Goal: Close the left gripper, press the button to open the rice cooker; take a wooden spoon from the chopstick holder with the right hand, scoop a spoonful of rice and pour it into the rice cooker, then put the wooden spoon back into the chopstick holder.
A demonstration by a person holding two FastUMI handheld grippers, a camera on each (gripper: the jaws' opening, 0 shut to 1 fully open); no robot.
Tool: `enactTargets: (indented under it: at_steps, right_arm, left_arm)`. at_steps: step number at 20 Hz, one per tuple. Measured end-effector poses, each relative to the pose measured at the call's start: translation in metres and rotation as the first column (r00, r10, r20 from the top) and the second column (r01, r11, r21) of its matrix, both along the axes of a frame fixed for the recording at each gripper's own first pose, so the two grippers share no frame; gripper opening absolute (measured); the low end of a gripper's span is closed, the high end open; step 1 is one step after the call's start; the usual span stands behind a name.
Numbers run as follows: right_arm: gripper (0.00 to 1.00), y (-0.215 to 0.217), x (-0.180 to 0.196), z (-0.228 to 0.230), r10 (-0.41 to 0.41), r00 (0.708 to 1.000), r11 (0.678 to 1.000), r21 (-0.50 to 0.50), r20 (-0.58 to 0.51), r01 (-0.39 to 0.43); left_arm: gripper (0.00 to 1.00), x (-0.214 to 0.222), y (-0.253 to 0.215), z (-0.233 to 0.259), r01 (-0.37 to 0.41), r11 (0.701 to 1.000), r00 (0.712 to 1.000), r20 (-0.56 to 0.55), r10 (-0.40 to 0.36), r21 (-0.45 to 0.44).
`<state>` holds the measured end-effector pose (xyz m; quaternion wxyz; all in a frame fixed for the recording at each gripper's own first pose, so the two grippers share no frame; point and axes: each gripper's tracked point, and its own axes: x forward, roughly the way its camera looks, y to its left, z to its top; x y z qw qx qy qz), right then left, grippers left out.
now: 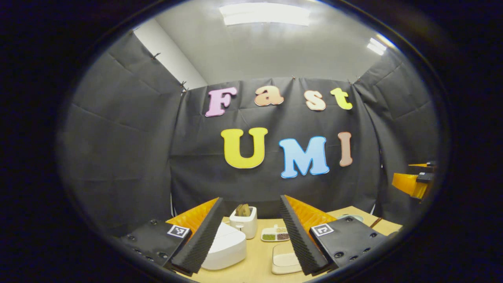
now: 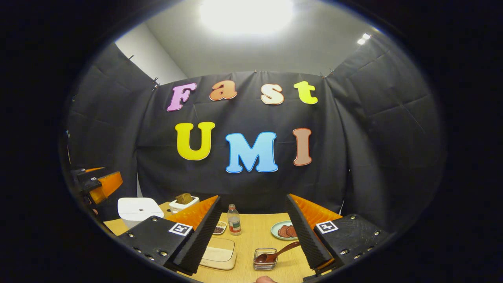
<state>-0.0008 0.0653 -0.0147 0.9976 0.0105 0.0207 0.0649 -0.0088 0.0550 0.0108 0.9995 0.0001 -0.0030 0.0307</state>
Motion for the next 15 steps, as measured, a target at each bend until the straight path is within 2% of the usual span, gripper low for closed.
enactTargets:
  at_steps: [3, 5, 15]
  right_arm:
    - [0.98, 0.007, -0.0007, 0.0031, 0.007, 1.0, 1.0, 0.018, 0.012, -0.008]
    - [0.98, 0.0074, -0.0019, 0.0055, 0.007, 1.0, 1.0, 0.016, 0.022, -0.008]
    - [0.98, 0.0051, -0.0025, 0.0062, -0.02, 0.999, 1.0, 0.019, 0.031, 0.019]
  left_arm:
    - [0.99, -0.0002, 0.0018, -0.0014, -0.003, 1.0, 1.0, -0.011, 0.003, 0.003]
    - [0.96, 0.0011, 0.0023, -0.0024, -0.006, 1.0, 1.0, -0.011, 0.006, -0.009]
    - [0.97, 0.0001, 0.0099, 0.0021, 0.007, 1.0, 1.0, 0.008, -0.007, 0.007]
